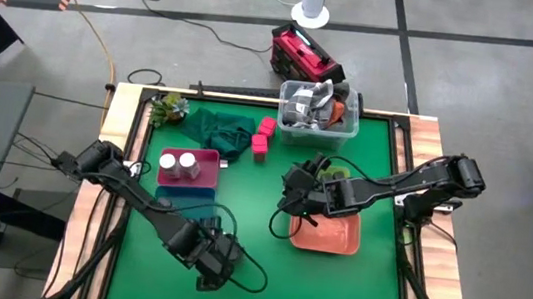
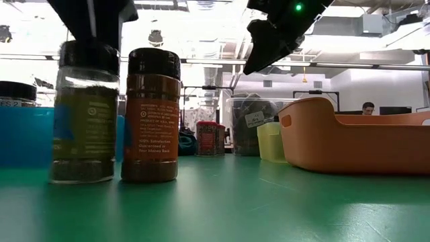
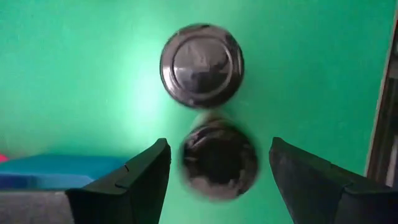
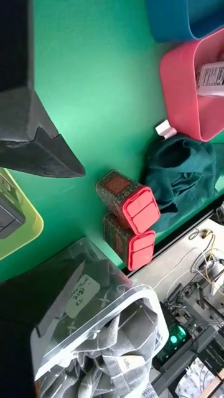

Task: Sort spices by type
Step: Put the black spice bottle into the blue bin

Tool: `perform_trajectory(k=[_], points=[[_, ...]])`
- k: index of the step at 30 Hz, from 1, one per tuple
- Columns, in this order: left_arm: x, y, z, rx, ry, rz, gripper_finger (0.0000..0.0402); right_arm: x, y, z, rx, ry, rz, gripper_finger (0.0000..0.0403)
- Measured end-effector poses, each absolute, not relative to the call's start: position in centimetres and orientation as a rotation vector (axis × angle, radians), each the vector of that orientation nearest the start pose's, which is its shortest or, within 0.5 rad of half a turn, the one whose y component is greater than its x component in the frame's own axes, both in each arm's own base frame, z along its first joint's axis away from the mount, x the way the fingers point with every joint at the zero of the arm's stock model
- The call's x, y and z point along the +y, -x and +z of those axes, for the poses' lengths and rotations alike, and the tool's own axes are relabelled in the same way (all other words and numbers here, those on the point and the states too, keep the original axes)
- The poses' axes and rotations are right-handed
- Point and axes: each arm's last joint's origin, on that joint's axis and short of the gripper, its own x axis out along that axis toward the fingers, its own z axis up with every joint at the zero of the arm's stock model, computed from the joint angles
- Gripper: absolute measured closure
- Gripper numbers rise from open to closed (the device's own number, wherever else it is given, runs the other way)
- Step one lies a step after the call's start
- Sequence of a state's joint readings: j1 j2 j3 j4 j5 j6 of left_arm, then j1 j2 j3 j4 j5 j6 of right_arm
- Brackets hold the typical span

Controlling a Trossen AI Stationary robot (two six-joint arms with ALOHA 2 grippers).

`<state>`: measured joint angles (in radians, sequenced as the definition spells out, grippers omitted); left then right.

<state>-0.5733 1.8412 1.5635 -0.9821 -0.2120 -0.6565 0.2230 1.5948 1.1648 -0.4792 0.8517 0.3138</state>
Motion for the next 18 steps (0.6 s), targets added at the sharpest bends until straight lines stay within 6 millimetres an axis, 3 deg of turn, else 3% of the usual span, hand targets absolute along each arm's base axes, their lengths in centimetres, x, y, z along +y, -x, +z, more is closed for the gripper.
perform_trajectory(k=[8, 18], points=[[-20.2, -32.4, 23.8, 1.235, 0.049, 0.054, 0.014, 5.1, -32.5, 25.2, 0.68, 0.184, -0.695, 0.0147], [-20.3, -32.3, 23.5, 1.249, 0.045, 0.048, 0.0145, 5.1, -32.5, 25.2, 0.676, 0.184, -0.693, 0.0147]])
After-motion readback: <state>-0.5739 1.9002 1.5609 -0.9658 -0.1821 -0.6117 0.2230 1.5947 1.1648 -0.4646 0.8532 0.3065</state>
